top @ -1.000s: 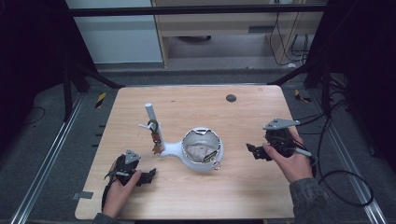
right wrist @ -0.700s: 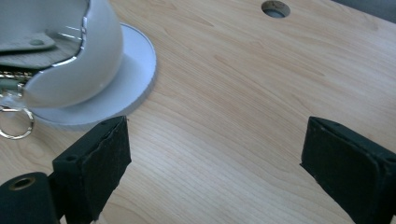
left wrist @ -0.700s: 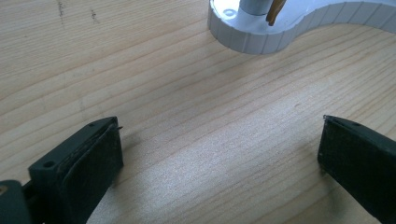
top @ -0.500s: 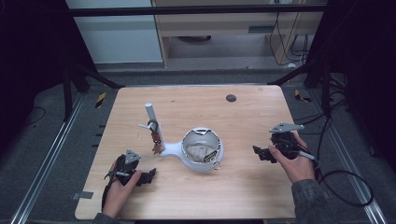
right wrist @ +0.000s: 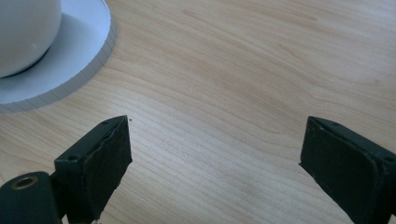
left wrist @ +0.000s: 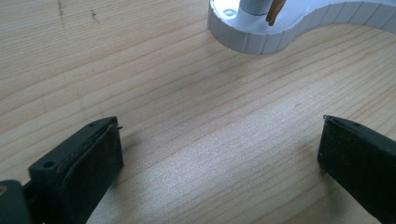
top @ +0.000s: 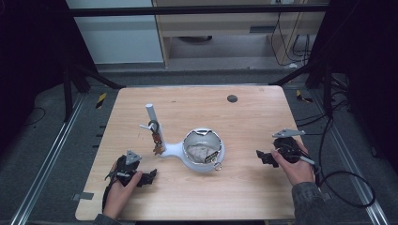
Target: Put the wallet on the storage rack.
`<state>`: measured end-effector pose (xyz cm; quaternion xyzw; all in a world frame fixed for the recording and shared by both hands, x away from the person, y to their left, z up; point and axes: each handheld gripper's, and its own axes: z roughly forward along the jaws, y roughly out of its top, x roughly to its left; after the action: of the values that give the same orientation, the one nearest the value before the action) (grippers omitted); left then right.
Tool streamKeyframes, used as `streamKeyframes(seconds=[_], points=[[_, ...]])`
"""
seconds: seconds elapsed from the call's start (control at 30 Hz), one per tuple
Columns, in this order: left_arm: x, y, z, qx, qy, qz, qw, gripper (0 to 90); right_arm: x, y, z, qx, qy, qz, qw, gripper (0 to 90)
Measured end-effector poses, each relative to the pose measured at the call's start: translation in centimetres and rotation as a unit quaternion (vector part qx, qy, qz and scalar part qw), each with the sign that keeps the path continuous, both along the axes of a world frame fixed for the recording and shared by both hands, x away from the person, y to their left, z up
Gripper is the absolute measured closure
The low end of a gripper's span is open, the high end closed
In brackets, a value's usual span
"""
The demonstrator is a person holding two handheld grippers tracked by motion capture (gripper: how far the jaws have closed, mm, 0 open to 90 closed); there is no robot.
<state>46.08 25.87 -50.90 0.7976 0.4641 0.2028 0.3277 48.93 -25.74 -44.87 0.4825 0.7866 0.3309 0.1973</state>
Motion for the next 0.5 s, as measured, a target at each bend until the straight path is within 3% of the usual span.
streamKeyframes(seconds=[0.5], points=[[0.0,0.0,0.0,0.000,0.000,0.000,1.0000,0.0,-0.3,0.5,-2.9,0.002,0.025,-0.005,0.9997,8.0]])
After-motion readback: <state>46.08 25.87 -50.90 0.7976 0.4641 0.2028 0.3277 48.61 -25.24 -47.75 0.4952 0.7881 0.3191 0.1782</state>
